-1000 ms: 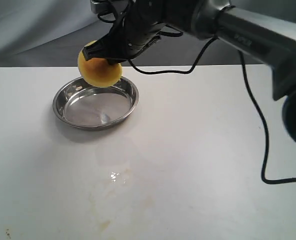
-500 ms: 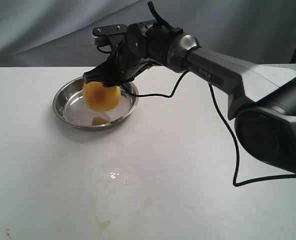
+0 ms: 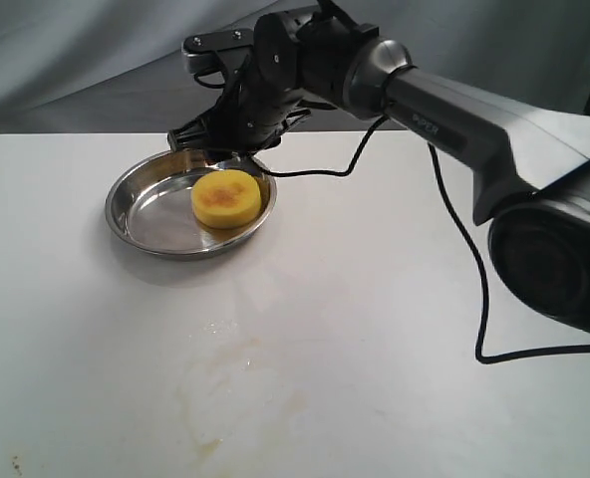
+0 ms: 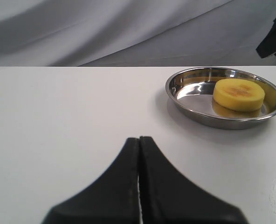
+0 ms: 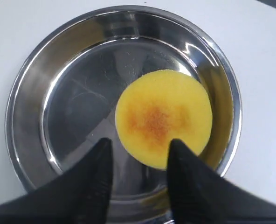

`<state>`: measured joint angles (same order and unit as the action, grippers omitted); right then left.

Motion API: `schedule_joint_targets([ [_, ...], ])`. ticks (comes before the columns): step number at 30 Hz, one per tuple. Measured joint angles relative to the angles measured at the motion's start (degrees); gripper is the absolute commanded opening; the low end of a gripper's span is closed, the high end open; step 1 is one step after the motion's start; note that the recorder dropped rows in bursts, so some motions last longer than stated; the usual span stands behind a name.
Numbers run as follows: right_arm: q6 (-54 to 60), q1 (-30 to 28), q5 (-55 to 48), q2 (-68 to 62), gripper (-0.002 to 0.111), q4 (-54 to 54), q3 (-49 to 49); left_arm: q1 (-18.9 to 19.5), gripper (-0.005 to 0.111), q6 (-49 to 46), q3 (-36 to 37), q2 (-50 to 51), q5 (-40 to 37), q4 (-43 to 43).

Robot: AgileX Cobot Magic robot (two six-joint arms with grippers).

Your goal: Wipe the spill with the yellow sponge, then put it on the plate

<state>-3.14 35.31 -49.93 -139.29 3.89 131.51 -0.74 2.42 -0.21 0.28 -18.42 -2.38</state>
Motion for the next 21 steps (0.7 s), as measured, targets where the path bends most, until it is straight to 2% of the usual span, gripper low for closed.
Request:
schedule_joint_targets([
  [1, 0.0, 0.0, -0.8, 0.55, 0.003, -0.11, 0.0, 0.0, 0.0, 0.0, 0.0, 0.0, 0.0, 0.0],
  [2, 0.0, -0.14, -1.82, 1.01, 0.0, -0.25, 0.0, 0.0, 0.0, 0.0, 0.0, 0.0, 0.0, 0.0],
  [16, -0.03, -4.49, -17.48, 1.96, 0.0, -1.51, -0.55, 0.0, 0.0, 0.0, 0.0, 0.0, 0.0, 0.0],
  [18, -0.03, -5.5, -17.37, 3.55, 0.0, -2.23, -3.93, 0.0, 0.0, 0.0, 0.0, 0.0, 0.0, 0.0],
  [21, 0.1, -7.0, -13.0, 9.03, 0.0, -3.3, -15.77, 0.0, 0.0, 0.0, 0.0, 0.0, 0.0, 0.0],
])
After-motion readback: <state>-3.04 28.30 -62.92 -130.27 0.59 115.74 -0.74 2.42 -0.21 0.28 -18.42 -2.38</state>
